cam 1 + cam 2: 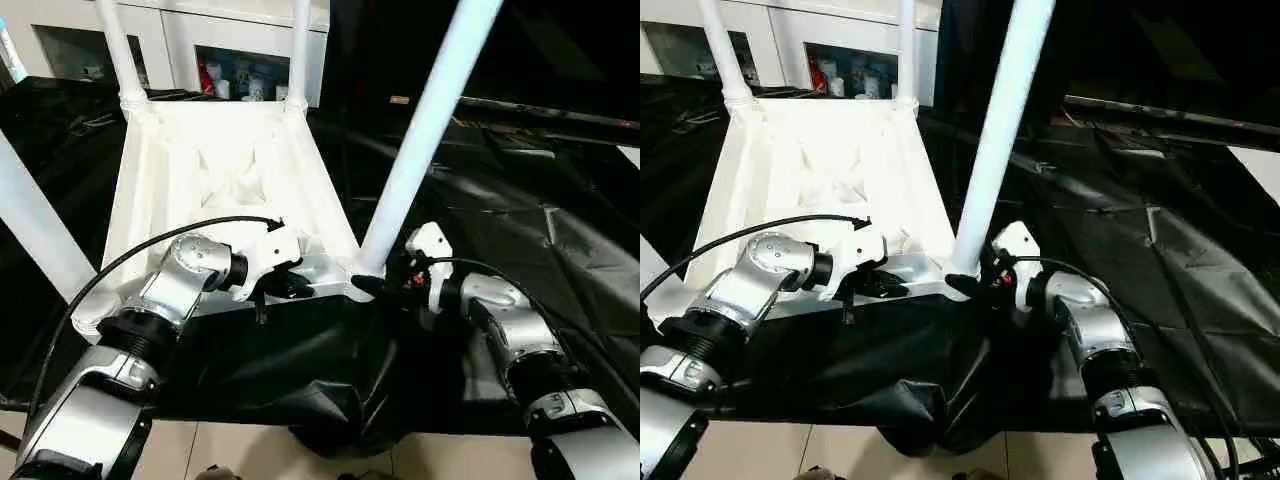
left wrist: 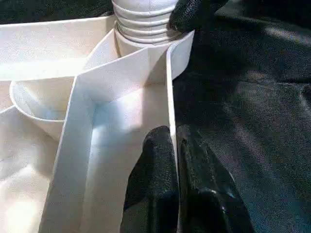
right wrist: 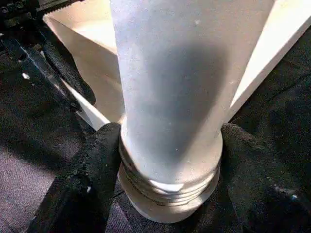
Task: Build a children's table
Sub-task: Rotate leg to tighten
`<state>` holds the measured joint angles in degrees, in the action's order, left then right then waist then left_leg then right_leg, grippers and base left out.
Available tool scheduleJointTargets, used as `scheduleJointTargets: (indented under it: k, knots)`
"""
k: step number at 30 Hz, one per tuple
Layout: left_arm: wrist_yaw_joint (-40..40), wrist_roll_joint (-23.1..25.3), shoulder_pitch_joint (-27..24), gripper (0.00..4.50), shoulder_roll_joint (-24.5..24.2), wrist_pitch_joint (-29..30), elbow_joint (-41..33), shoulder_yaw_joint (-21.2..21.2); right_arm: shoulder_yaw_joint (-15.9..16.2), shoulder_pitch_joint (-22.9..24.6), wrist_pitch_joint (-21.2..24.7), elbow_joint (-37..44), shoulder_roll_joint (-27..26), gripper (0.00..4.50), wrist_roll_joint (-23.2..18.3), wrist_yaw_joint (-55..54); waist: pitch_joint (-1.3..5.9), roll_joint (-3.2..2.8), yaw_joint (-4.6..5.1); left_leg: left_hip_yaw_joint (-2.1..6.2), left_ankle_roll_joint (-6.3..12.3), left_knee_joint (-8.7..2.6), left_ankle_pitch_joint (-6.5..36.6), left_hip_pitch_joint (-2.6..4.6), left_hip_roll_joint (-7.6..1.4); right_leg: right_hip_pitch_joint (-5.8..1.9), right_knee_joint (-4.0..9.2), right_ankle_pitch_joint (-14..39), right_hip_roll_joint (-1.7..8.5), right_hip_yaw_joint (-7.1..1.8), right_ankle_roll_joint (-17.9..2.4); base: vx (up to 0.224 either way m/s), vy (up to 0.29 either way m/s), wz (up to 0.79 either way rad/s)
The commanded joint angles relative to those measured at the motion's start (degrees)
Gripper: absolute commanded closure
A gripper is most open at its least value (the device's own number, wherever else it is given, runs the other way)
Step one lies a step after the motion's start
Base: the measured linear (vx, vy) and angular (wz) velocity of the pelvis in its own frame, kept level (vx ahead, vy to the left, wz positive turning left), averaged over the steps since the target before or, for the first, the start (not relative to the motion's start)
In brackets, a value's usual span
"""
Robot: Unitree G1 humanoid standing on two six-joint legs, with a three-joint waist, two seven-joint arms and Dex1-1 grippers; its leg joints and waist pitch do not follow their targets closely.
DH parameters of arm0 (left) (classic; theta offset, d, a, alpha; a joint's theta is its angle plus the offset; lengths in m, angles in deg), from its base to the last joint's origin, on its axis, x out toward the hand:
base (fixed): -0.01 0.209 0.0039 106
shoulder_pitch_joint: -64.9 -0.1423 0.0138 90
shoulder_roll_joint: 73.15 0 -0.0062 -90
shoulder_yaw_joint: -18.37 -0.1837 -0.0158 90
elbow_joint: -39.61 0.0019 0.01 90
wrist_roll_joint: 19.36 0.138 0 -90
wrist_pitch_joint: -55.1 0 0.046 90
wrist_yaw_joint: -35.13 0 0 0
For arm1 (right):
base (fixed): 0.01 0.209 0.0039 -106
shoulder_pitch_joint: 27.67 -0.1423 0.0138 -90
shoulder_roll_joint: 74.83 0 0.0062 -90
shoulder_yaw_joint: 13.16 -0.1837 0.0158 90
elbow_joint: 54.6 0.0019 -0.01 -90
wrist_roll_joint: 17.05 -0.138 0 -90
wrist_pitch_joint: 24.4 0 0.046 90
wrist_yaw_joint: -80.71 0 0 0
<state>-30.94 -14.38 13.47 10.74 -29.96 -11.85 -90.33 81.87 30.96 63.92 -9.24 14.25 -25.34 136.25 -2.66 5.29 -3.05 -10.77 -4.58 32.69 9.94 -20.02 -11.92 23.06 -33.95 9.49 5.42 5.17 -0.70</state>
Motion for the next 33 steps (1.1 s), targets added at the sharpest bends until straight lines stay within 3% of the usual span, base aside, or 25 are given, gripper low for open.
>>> scheduleJointTargets:
  k: [1, 7, 9, 10, 11, 12, 15, 17, 18, 20, 23, 28, 33]
  knots:
    - [-0.12, 1.38, -2.76, 4.50, -0.14, 1.60, 2.68, -1.64, -0.42, -0.12, 0.83, -0.76, 0.19, 1.76, -0.47, 0.94, 3.23, -0.27, -0.02, 0.50, 1.09, -3.71, 14.98, 0.12, -1.80, -2.39, 3.90, 17.87, 3.20, -2.97, -10.75, 0.000, 0.000, 0.00]
    - [2.39, 1.38, -2.68, 4.50, 0.72, 2.46, 3.09, -0.87, -0.85, 0.37, 1.45, -1.26, -0.63, 1.77, -0.31, -1.09, 3.18, -0.25, 0.01, 0.47, 1.02, -3.70, 15.12, 0.10, -1.75, -2.34, 3.99, 18.65, 3.22, -2.99, -10.47, 0.000, 0.000, 0.00]
    - [5.93, 1.67, -2.19, 4.50, 2.45, 3.66, 3.64, -0.30, -1.63, 0.54, 1.20, -2.89, -2.35, 1.77, 0.77, -7.35, 2.95, -0.33, 0.06, 0.63, 0.24, -3.85, 16.52, 0.14, -1.76, -2.10, 4.41, 22.13, 3.37, -2.92, -9.65, 0.000, 0.000, 0.00]
    - [8.71, 2.00, -1.73, 4.50, 3.94, 4.43, 4.13, 0.00, -2.25, 0.65, 1.05, -4.05, -3.82, 1.77, 1.46, -12.40, 2.92, -0.30, 0.22, 0.65, -0.16, -3.92, 17.07, 0.11, -1.76, -2.07, 4.51, 23.38, 3.39, -2.96, -9.22, 0.000, 0.000, 0.00]
    - [13.23, 2.44, -0.68, 4.50, 6.59, 5.59, 5.41, 0.47, -3.25, 0.67, 1.48, -5.48, -6.17, 1.77, 2.02, -19.72, 2.81, -0.33, 0.47, 0.82, -1.52, -3.92, 19.31, 0.70, -1.69, -1.52, 5.08, 27.64, 3.35, -2.79, -7.80, 0.000, 0.000, 0.00]
    - [16.81, 2.68, 0.30, 4.50, 8.83, 6.53, 6.62, 0.90, -4.16, 0.55, 2.14, -6.57, -8.07, 1.77, 2.16, -25.28, 2.75, -0.35, 0.59, 0.85, -1.73, -3.93, 19.99, 0.73, -1.60, -1.39, 5.26, 28.97, 3.40, -2.82, -7.28, 0.000, 0.000, 0.00]
    - [20.08, 2.66, 1.41, 4.50, 11.33, 7.38, 7.91, 1.36, -5.35, -0.10, 2.65, -8.03, -10.14, 1.77, 1.83, -30.55, 2.87, -0.23, 1.00, 1.02, -1.02, -3.73, 21.43, 0.73, -1.29, -1.28, 5.83, 31.92, 3.28, -2.53, -5.55, 0.000, 0.000, 0.00]
    - [24.24, 2.95, 2.92, 4.50, 16.26, 8.84, 9.14, 1.06, -6.03, -2.16, 2.92, -10.47, -13.98, 1.77, 1.86, -37.55, 2.93, -0.81, 1.28, 1.08, -0.54, -3.70, 22.62, 0.70, -1.21, -1.10, 6.09, 32.93, 3.14, -2.42, -4.80, 0.000, 0.000, 0.00]
    - [25.28, 3.04, 3.32, 4.50, 18.05, 9.38, 9.34, 0.85, -6.12, -3.05, 2.90, -11.31, -15.39, 1.77, 1.90, -39.69, 3.01, -0.69, 1.50, 1.03, -0.68, -3.61, 23.03, 0.78, -1.11, -0.81, 6.23, 33.49, 3.03, -2.39, -4.43, 0.000, 0.000, 0.00]
    - [25.87, 3.68, 3.68, 4.50, 20.28, 9.11, 9.27, 0.05, -5.33, -4.57, 1.37, -11.94, -17.83, 1.77, 2.56, -39.97, 3.10, -0.82, 1.55, 1.26, -0.66, -3.69, 23.60, 0.70, -1.08, -1.06, 6.41, 33.90, 3.06, -2.07, -3.81, 0.000, 0.000, 0.00]
    - [25.17, 4.20, 3.69, 4.50, 19.65, 7.86, 9.57, -0.22, -5.20, -5.05, -0.20, -11.20, -18.73, 1.05, 2.71, -37.42, 3.28, -0.78, 1.38, 1.32, 0.48, -3.95, 23.04, 0.37, -1.17, -1.45, 6.52, 31.54, 3.15, -1.92, -3.85, 0.000, 0.000, 0.00]
    - [22.02, 4.14, 2.77, 4.50, 15.62, 6.77, 8.80, -0.12, -3.69, -5.02, -1.49, -9.46, -15.35, 0.63, 2.96, -30.22, 3.17, -0.65, 1.35, 1.32, 1.09, -4.06, 23.24, 0.08, -1.17, -1.55, 6.53, 31.55, 3.23, -1.95, -4.11, 0.000, 0.000, 0.00]
    - [16.24, 3.90, 1.44, 4.50, 10.24, 5.61, 7.00, 0.71, -0.99, -3.33, -0.69, -5.78, -7.63, 0.59, 3.50, -16.75, 3.24, -0.65, 1.02, 1.20, 2.03, -4.10, 20.40, -0.17, -1.39, -1.83, 6.30, 29.45, 3.37, -2.19, -5.01, 0.000, 0.000, 0.00]
